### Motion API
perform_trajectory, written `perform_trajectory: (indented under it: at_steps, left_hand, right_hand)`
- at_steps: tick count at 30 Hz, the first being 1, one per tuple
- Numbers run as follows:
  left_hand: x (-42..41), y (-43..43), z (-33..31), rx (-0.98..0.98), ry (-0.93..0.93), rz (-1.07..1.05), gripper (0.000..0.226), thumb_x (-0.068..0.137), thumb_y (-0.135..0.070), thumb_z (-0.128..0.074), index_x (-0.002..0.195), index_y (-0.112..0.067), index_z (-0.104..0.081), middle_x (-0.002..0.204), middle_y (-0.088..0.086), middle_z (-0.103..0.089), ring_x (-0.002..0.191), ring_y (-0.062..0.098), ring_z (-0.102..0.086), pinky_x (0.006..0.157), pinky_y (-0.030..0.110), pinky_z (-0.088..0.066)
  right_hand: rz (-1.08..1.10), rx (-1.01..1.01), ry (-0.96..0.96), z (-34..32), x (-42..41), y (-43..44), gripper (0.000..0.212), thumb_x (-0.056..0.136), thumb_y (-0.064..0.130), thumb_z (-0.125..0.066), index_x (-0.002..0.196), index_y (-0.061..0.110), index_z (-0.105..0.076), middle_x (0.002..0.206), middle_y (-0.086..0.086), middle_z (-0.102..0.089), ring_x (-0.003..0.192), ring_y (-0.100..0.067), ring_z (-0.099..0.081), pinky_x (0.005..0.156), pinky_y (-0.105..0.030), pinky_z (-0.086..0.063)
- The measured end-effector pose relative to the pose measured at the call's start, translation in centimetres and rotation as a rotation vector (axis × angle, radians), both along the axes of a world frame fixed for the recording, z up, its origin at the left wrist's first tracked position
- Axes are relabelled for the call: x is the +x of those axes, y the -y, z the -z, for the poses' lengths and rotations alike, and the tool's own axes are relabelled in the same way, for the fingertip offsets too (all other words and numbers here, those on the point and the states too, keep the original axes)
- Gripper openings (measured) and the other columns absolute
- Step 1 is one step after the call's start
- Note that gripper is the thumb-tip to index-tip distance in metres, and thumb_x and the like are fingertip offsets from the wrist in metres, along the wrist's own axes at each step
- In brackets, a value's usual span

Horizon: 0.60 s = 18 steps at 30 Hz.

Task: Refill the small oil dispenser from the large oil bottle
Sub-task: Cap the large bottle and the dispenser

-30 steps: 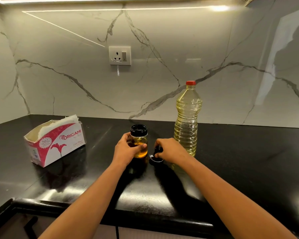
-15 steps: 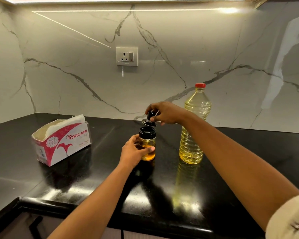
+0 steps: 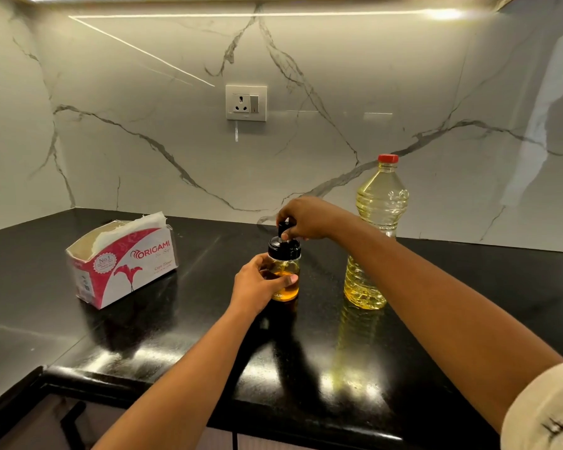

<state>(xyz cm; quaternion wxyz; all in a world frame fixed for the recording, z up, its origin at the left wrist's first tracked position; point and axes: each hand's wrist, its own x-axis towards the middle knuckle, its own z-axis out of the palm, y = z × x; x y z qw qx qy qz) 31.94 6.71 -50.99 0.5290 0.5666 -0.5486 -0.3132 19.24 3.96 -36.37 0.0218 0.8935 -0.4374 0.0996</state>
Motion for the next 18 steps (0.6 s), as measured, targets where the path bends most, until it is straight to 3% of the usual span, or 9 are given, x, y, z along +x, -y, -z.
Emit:
perform_trajectory:
  at_steps: [4, 10, 15, 18]
  left_hand:
    - [-0.1, 0.0, 0.0, -0.01, 0.005, -0.002, 0.063, 0.061, -0.033, -0.088, 0.118, -0.025, -0.061, 0.109, -0.007, -0.068, 0.103, 0.011, -0.063, 0.096, 0.037, -0.051]
    - [-0.1, 0.1, 0.0, -0.005, 0.021, -0.004, 0.063, 0.06, -0.035, -0.088, 0.117, -0.026, -0.061, 0.109, -0.007, -0.069, 0.104, 0.012, -0.064, 0.097, 0.039, -0.05]
    - [-0.4, -0.2, -0.1, -0.011, 0.038, 0.003, 0.06, 0.061, -0.034, -0.088, 0.114, -0.026, -0.062, 0.107, -0.007, -0.07, 0.102, 0.011, -0.064, 0.096, 0.038, -0.051]
    - [-0.9, -0.6, -0.4, -0.025, 0.062, 0.012, 0.056, 0.063, -0.034, -0.088, 0.113, -0.026, -0.064, 0.106, -0.008, -0.07, 0.101, 0.009, -0.065, 0.094, 0.033, -0.051]
  right_hand:
    - [0.062, -0.042, -0.071, 0.0, 0.6, 0.1, 0.037, 0.089, 0.036, -0.06, 0.11, 0.005, -0.062, 0.088, -0.007, -0.067, 0.067, -0.015, -0.063, 0.061, -0.021, -0.048]
    - [0.11, -0.266, -0.198, 0.5, 1.1, 0.5, 0.048, 0.09, 0.051, -0.052, 0.096, 0.005, -0.062, 0.086, -0.005, -0.055, 0.079, -0.017, -0.05, 0.067, -0.029, -0.04]
    - [0.218, -0.311, -0.108, 1.4, 0.5, 0.2, 0.053, 0.087, 0.06, -0.047, 0.083, 0.009, -0.059, 0.081, -0.006, -0.057, 0.073, -0.018, -0.053, 0.064, -0.03, -0.047]
    - [0.272, -0.288, -0.031, 2.3, -0.1, -0.8, 0.068, 0.081, 0.074, -0.038, 0.067, 0.009, -0.049, 0.07, -0.005, -0.053, 0.069, -0.019, -0.054, 0.065, -0.033, -0.05]
